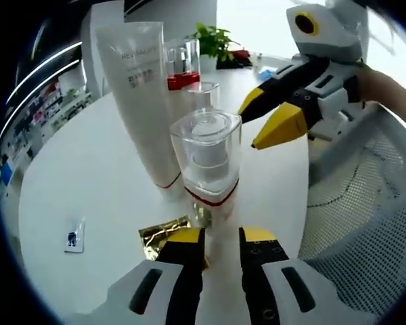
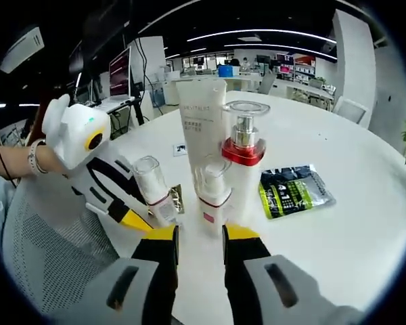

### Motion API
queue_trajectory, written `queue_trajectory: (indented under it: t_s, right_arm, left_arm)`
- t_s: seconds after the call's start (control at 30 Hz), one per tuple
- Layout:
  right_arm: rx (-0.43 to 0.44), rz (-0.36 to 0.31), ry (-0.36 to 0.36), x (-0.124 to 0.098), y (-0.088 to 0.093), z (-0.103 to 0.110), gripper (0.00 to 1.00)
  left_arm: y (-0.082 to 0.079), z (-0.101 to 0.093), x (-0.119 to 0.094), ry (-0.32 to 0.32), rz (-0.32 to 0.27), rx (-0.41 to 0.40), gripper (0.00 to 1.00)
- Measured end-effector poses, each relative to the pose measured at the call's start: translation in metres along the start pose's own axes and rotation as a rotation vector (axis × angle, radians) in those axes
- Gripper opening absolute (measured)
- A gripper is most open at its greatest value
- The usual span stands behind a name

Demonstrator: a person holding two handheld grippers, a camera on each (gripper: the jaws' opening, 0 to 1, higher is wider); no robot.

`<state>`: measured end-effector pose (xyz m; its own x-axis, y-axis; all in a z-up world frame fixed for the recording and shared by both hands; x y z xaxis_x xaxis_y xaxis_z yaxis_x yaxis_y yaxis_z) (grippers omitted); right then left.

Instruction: Arrange the skincare products in the storage area until every visible bottle or jar stands upright without overlapping.

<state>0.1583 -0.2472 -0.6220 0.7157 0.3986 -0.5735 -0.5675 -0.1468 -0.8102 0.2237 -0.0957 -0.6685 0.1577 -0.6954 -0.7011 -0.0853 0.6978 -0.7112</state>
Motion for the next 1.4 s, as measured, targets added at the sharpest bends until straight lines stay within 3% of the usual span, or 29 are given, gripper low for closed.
queue_trajectory:
  t_s: [0.43, 0.93, 1.4]
  right_arm:
    - [0.006, 0.004, -0.036, 0.011, -0.003, -0.003, 0.25]
    - [0.040, 0.021, -0.060, 0.019, 0.004, -0.003, 0.25]
    - [0.066, 0.064, -0.004, 0.022, 0.007, -0.013, 0.21]
  left_arm:
    - [-0.004, 0.005, 0.004, -0.021, 0.002, -0.052, 0.10]
    - [-0.009, 0.012, 0.010, -0.030, 0.006, -0.031, 0.06]
    - [-0.015, 0.013, 0.022, -0.035, 0.000, -0.050, 0.06]
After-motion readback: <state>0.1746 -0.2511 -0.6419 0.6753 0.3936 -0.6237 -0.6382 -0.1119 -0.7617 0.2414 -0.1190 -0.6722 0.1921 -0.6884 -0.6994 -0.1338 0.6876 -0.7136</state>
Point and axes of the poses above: the point that each gripper's makers call its tool centre point, and the gripper's own axes: x roughly forward along the fingers, z roughly to its left, y roughly out of its underside, the point moved 8 cm from there along -x, roughly backward along the fingers, and after that the axes turned 6 degrees about -y, right-handed, at the moved point
